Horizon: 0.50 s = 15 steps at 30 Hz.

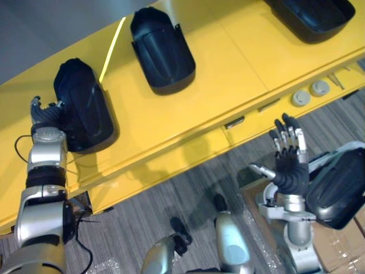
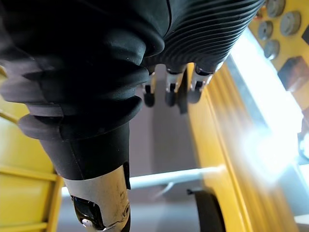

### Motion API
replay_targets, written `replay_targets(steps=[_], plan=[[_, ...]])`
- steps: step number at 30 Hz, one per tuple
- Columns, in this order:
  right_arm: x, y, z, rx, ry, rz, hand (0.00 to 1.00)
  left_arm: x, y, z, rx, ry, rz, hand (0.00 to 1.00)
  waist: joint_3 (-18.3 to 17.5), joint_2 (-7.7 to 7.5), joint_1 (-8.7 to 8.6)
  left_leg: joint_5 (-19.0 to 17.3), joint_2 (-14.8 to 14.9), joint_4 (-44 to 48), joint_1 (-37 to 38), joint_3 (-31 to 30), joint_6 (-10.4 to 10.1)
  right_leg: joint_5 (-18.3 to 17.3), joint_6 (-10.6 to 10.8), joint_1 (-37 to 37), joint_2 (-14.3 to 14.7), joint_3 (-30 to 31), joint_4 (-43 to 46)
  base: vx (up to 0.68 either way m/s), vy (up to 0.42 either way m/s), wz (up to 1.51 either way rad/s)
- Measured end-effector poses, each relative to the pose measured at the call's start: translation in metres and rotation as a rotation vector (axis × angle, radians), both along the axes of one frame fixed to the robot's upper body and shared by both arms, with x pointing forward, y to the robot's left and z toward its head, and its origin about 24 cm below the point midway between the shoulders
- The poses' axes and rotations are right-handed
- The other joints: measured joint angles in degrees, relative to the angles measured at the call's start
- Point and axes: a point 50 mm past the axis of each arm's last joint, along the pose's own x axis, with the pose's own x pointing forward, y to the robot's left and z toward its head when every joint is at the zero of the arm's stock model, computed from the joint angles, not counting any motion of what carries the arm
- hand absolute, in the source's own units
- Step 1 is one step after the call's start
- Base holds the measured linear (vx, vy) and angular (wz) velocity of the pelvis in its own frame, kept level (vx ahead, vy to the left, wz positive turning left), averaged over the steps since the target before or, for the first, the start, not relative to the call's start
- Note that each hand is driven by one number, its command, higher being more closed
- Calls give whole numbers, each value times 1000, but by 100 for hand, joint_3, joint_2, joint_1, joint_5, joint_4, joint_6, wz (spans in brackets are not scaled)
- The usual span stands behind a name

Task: Walk over and take plastic housings, then place them on the shelf

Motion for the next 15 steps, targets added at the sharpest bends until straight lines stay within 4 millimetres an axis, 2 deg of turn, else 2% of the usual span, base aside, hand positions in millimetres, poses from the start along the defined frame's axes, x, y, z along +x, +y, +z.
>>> replay_targets(steps=[4,7,9,12,15], plan=[[0,-2,-9,-2,40,-11,0,-1,1,17,45,-116,68,0,-4,-5,-19,-3,-5,-116,278,14,-5,52,1,318,18,4,-221,43,14,-8],[-2,-1,-9,4,17,1,0,-3,0,48,116,-268,102,0,-83,-15,-40,0,-25,-240,409,8,-7,77,7,474,20,-13,-375,39,13,-1],[-2,0,-9,5,10,6,0,-4,-8,73,199,-382,91,0,-211,-13,-31,20,-42,-364,529,-3,-23,121,14,626,19,-48,-543,62,14,2],[-2,4,-10,1,7,31,0,-3,-16,79,244,-432,70,0,-512,-4,-26,41,-54,-506,669,-83,-32,143,17,871,14,-166,-775,100,17,13],[-1,16,-5,-18,-41,94,0,-7,-28,82,298,-516,6,0,-946,-22,9,79,-54,-637,804,-353,-70,147,13,1238,-2,-439,-1079,122,4,39]])
